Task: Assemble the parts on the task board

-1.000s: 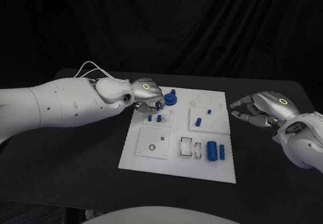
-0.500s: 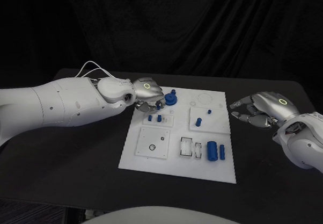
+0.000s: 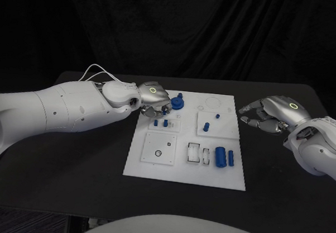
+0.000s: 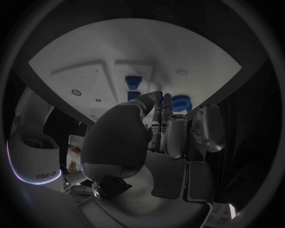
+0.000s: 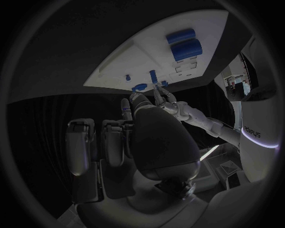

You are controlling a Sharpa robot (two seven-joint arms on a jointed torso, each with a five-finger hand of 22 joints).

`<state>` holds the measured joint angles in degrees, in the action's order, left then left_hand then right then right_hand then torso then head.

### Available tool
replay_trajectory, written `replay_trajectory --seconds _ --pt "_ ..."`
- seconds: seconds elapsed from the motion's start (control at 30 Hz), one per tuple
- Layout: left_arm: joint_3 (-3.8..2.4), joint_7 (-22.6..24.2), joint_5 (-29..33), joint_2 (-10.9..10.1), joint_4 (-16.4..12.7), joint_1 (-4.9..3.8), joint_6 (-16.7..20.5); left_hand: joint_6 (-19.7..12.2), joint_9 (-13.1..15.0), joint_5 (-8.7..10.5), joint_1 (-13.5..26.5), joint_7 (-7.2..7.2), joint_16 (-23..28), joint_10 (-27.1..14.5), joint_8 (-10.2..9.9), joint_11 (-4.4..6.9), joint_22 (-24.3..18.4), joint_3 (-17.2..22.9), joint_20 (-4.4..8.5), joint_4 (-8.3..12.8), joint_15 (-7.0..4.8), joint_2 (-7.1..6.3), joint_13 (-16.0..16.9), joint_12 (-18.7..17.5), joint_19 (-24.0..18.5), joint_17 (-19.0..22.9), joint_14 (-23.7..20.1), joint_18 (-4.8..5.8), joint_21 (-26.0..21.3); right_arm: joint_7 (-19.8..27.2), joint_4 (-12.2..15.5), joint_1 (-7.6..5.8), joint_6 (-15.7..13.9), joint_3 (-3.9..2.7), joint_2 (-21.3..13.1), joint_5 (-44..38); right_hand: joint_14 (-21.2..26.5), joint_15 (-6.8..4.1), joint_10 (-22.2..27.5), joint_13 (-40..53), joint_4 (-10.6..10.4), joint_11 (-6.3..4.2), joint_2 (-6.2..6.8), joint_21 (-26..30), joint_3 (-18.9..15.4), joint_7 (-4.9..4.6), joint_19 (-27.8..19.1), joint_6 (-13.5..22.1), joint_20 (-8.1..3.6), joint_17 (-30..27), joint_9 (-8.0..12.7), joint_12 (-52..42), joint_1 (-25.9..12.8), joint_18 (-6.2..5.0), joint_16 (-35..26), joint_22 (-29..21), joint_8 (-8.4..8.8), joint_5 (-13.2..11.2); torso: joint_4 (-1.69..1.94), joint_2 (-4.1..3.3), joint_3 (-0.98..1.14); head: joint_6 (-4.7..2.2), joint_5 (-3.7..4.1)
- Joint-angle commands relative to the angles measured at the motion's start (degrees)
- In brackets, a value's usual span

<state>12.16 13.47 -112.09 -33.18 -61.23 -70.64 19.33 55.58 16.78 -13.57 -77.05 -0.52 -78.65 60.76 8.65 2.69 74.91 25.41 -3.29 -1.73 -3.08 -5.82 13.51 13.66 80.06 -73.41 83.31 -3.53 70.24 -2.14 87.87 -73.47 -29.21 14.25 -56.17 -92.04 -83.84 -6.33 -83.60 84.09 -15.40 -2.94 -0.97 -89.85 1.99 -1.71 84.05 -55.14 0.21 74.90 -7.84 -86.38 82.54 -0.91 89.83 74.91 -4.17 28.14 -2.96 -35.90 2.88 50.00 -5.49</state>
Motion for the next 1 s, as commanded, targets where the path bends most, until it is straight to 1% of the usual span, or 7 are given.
replay_trajectory --seconds 0.03,0.4,0.5,0.53,0.63,0.7,1.0 --pt "0.03 0.54 -0.47 0.02 -0.07 0.29 -1.30 -0.30 -0.05 0.29 -0.18 0.01 0.34 0.28 -0.35 -0.09 9.52 0.24 0.07 0.05 -0.05 -0.56 -0.09 -0.28 -0.38 0.11 -0.29 -0.55 -0.33 -1.41 -0.01 0.18 0.18 -0.05 -0.02 -0.13 -6.16 0.39 -4.06 1.16 0.07 -0.15 -0.06 -0.13 0.38 -0.29 5.94 -0.04 0.44 15.10 0.09 0.33 0.72 0.91 0.17 15.08 0.32 0.23 -0.05 -0.02 -0.03 0.00 -0.09" --pt "0.03 0.61 -0.47 -0.05 -0.04 0.35 -1.14 -0.77 -0.20 1.12 0.01 -0.21 0.80 0.28 -0.87 0.04 9.39 0.36 0.05 0.05 -0.01 -0.76 -0.17 -0.51 -0.69 0.66 -0.63 -0.62 -0.89 -1.55 -0.01 0.21 0.31 -0.05 0.06 -0.13 -6.16 0.40 -4.06 1.17 0.21 -0.14 -0.09 -0.08 0.54 -0.29 5.89 -0.02 0.45 15.10 0.11 0.33 0.91 0.89 0.17 15.06 0.32 0.24 0.14 -0.01 -0.01 0.00 -0.01" --pt "0.03 0.37 -0.47 -0.09 -0.03 0.36 -0.87 -3.71 -0.90 4.08 0.55 -1.50 1.10 -0.15 -2.73 0.11 9.31 0.42 0.01 -0.20 0.04 -1.34 -0.40 -1.10 -0.90 1.00 -0.82 -0.67 -1.36 -1.55 0.02 0.22 0.32 -0.05 0.00 -0.13 -6.16 0.40 -4.02 1.08 0.24 -0.14 -0.10 -0.09 0.58 -0.29 5.90 -0.02 0.45 15.10 0.11 0.40 0.96 0.89 0.17 15.06 0.31 0.24 0.13 0.01 -0.01 0.00 -0.07" --pt "0.03 0.19 -0.47 -0.12 -0.04 0.36 -0.82 -3.71 -0.90 4.08 0.55 -1.50 1.10 -0.15 -2.73 0.11 9.31 0.42 0.01 -0.20 0.04 -1.34 -0.40 -1.10 -0.90 1.00 -0.82 -0.67 -1.36 -1.55 0.02 0.22 0.31 -0.05 -0.03 -0.13 -6.16 0.40 -3.97 1.00 0.25 -0.13 -0.08 0.10 0.59 -0.29 5.74 -0.01 0.45 15.10 0.11 0.48 0.98 0.83 0.17 14.99 0.32 0.23 0.13 0.01 -0.01 0.00 -0.10" --pt "0.03 -0.46 -0.47 -0.27 -0.15 0.36 -0.68 -7.59 -1.72 7.87 0.66 -4.00 1.79 -1.42 -4.78 -1.01 9.06 0.30 -0.04 -0.40 0.10 -2.39 -0.77 -2.11 -1.45 1.85 -1.35 -0.84 -2.54 -1.52 0.07 0.22 0.22 -0.05 -0.14 -0.13 -6.16 0.40 -3.94 0.93 0.26 -0.13 -0.07 0.20 0.60 -0.30 5.66 0.00 0.45 15.10 0.12 0.53 0.98 0.80 0.17 14.95 0.32 0.23 0.08 0.00 -0.03 0.00 -0.26" --pt "0.03 -0.90 -0.47 -0.52 -0.32 0.37 -0.08 -9.84 -2.34 9.72 0.76 -4.85 1.97 -2.21 -5.04 -1.51 9.00 -0.16 -0.07 -1.02 0.12 -2.95 -0.83 -2.56 -1.60 2.08 -1.55 -0.90 -3.01 -1.47 0.17 0.22 0.11 -0.05 -0.30 -0.13 -6.16 0.42 -3.83 0.74 0.31 -0.11 0.09 0.32 0.60 -0.32 5.55 0.13 0.46 15.10 0.15 0.70 0.99 0.76 0.17 14.89 0.37 0.19 0.09 -0.01 -0.03 0.00 -0.21" --pt "0.03 -4.53 -0.47 -2.32 -1.79 0.37 6.04 -13.92 -3.84 10.82 1.01 -6.21 1.11 -4.06 -5.10 -1.86 9.43 -2.75 0.01 -3.78 -0.10 -4.11 -0.61 -3.15 -0.62 1.08 -0.85 -0.64 -1.69 -1.00 0.41 0.22 -1.24 -0.05 -1.03 -0.13 -6.16 0.49 -3.06 -0.60 0.22 -0.06 0.40 0.95 0.63 -0.34 5.02 0.16 0.52 15.10 0.19 1.88 0.83 0.57 0.17 14.63 0.33 0.15 0.11 0.00 -0.01 0.00 -0.12"
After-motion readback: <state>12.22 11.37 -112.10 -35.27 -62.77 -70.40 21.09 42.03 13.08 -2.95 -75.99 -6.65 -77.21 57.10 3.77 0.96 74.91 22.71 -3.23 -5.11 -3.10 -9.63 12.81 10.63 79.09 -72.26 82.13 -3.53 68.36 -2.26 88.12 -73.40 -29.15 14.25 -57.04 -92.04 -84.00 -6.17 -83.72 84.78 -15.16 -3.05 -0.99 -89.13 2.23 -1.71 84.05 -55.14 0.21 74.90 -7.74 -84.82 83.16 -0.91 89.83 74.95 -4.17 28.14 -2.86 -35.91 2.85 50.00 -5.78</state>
